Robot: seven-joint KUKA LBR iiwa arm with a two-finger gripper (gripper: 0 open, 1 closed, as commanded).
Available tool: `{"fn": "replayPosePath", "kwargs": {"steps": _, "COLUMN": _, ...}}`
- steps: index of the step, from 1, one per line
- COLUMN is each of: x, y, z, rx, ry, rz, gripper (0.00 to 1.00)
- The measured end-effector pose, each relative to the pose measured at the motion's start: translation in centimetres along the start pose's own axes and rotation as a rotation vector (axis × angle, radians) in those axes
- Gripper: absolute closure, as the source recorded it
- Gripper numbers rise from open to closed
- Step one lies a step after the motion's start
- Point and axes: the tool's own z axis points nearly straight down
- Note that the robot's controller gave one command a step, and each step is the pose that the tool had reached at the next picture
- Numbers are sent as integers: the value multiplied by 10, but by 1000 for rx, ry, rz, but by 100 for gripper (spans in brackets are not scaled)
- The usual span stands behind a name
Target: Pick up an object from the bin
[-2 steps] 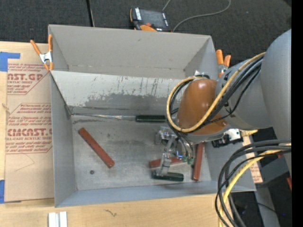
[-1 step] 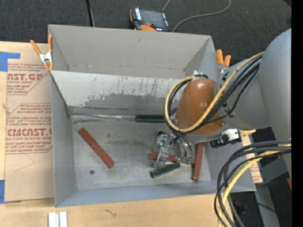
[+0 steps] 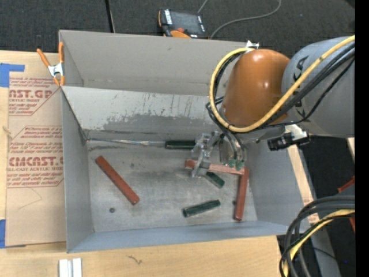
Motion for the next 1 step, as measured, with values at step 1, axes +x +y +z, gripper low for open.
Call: {"fn": "replayPosePath", "kwargs": {"steps": 1, "x": -7, "y": -31, "z": -135, "rx": 3, "ry": -1, "rz": -162, "gripper": 100}}
